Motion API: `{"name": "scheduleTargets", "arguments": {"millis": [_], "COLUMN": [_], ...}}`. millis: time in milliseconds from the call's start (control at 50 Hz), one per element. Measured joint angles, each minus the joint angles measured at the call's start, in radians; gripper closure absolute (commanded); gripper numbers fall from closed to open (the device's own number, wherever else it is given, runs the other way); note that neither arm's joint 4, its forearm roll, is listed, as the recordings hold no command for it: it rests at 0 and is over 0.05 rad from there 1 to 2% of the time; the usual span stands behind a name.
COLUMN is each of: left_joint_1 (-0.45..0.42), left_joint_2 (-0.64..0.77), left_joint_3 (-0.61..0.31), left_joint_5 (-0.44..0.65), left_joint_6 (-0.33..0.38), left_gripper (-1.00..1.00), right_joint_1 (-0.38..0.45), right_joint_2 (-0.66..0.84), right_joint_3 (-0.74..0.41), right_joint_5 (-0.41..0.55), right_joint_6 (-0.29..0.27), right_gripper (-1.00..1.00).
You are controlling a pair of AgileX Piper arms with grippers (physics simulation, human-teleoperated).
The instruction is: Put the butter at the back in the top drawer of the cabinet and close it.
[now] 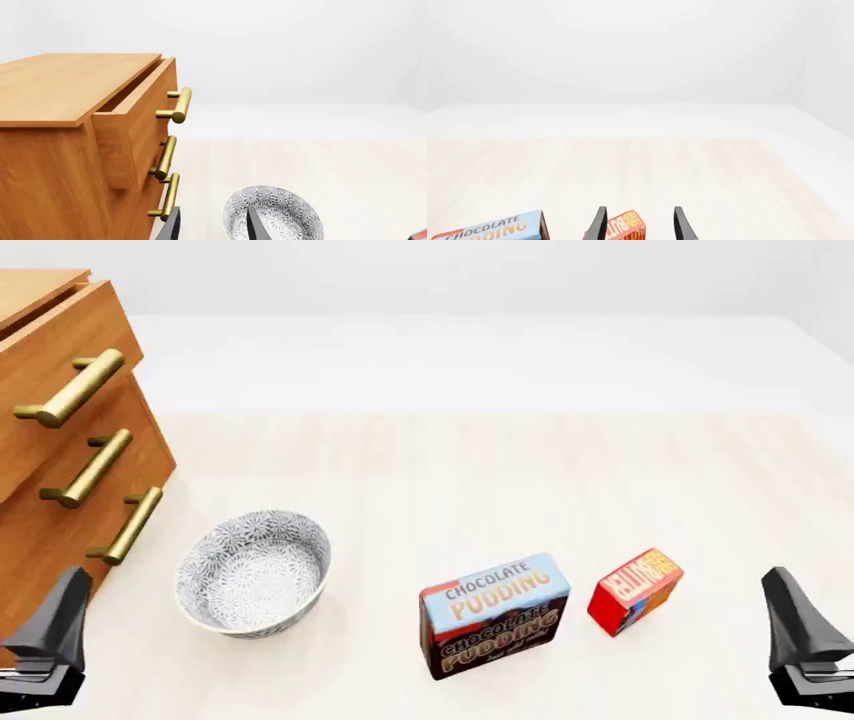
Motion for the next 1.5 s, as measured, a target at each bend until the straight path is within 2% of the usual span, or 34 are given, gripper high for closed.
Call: {"name": "scheduleTargets", "arguments": {"millis": [420,720,1100,1500], "left_joint_1": [0.003,-0.005,-0.047,-0.103], "left_joint_2": [0.002,-0.001,-0.002,0.070], "left_joint_3": [0.000,-0.049,-0.191,-0.289], "left_joint_5": [-0.001,0.030,0.144,0.185], "left_joint_6": [0.011,0.078,0.214,0.430], "left_gripper": [-1.00,-1.00,-1.00,-1.00], "right_joint_1": [0.000,0.000,0.000,0.000], "right_joint_2": [0.004,0.004,0.004,0.004], "right_joint_3": [-0.002,-0.003,-0.003,-0.003], "right_joint_5": [-0.001,-0.001,-0.001,-0.001], "right_joint_6": [0.000,0.000,0.000,0.000], "right_gripper": [-1.00,-1.00,-1.00,-1.00]}}
